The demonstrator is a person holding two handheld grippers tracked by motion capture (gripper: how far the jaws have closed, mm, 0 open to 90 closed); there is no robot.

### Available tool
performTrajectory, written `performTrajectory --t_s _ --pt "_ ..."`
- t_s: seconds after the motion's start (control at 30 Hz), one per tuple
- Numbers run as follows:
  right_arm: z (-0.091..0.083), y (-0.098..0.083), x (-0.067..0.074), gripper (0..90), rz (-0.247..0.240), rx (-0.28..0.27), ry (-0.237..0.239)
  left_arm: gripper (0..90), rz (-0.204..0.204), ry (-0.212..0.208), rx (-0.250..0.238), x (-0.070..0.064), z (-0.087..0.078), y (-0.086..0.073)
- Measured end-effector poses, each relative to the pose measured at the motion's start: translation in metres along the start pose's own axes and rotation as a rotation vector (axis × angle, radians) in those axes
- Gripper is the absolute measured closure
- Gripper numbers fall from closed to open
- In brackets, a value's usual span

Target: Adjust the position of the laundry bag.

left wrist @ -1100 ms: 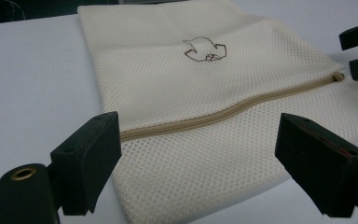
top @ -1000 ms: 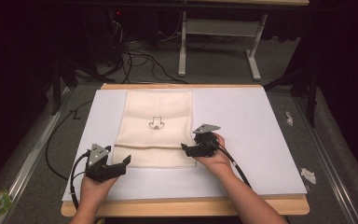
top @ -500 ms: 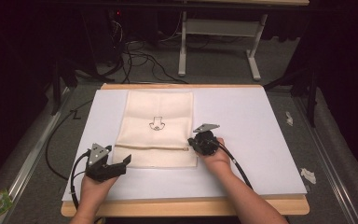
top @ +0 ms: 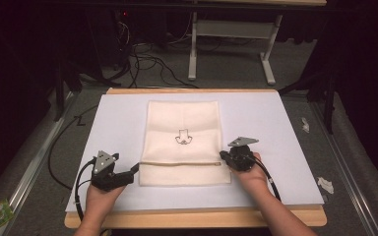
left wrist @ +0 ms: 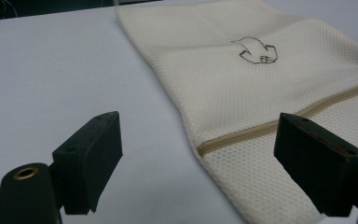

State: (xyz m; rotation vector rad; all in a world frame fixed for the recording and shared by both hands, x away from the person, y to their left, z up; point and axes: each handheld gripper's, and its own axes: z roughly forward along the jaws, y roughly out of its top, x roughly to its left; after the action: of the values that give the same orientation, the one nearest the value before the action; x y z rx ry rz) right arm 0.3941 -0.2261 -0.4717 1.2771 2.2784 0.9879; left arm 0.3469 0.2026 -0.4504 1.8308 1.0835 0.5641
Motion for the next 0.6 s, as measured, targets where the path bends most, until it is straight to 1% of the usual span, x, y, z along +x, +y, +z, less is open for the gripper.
performTrajectory --t_s 0.13,0.17,0.2,0.27,0.3,0.33,0.37,0.4,0.43,0.47,0.53,0.6 --pt "-0.014 -0.013 -0.010 88.2 0.011 -0.002 -0.023 16.4 0.003 -0.004 0.005 -0.002 0.001 0.001" --pt "-0.014 -0.013 -0.010 88.2 0.011 -0.002 -0.023 16.4 0.007 -0.005 0.010 -0.003 0.002 0.001" --pt "-0.022 -0.019 -0.016 88.2 0.015 0.001 -0.032 16.4 0.006 -0.009 0.010 -0.004 0.002 0.001" --pt "-0.025 -0.021 -0.017 88.1 0.015 0.005 -0.033 16.5 0.008 -0.012 0.013 -0.005 0.003 0.001" --pt "-0.033 -0.026 -0.021 88.0 0.003 0.012 -0.046 16.6 0.011 -0.016 0.016 -0.006 0.003 0.002" --pt "-0.033 -0.026 -0.021 88.0 0.003 0.012 -0.046 16.6 0.011 -0.016 0.016 -0.006 0.003 0.002" --pt "-0.040 -0.031 -0.026 87.9 0.001 0.019 -0.060 16.6 0.013 -0.018 0.014 -0.008 0.004 0.002" --pt "-0.040 -0.031 -0.026 87.9 0.001 0.019 -0.060 16.6 0.013 -0.018 0.014 -0.008 0.004 0.002" --pt "-0.044 -0.034 -0.029 87.8 0.004 0.020 -0.065 16.6 0.016 -0.020 0.017 -0.008 0.004 0.002" --pt "-0.051 -0.040 -0.035 87.3 0.014 0.029 -0.073 16.8 0.021 -0.022 0.019 -0.008 0.005 0.002" --pt "-0.055 -0.045 -0.037 86.1 0.020 0.039 -0.070 17.4 0.031 -0.026 0.016 -0.009 0.005 0.002" --pt "-0.056 -0.050 -0.036 81.2 0.017 0.037 -0.074 18.3 0.031 -0.031 0.014 -0.010 0.006 0.002"
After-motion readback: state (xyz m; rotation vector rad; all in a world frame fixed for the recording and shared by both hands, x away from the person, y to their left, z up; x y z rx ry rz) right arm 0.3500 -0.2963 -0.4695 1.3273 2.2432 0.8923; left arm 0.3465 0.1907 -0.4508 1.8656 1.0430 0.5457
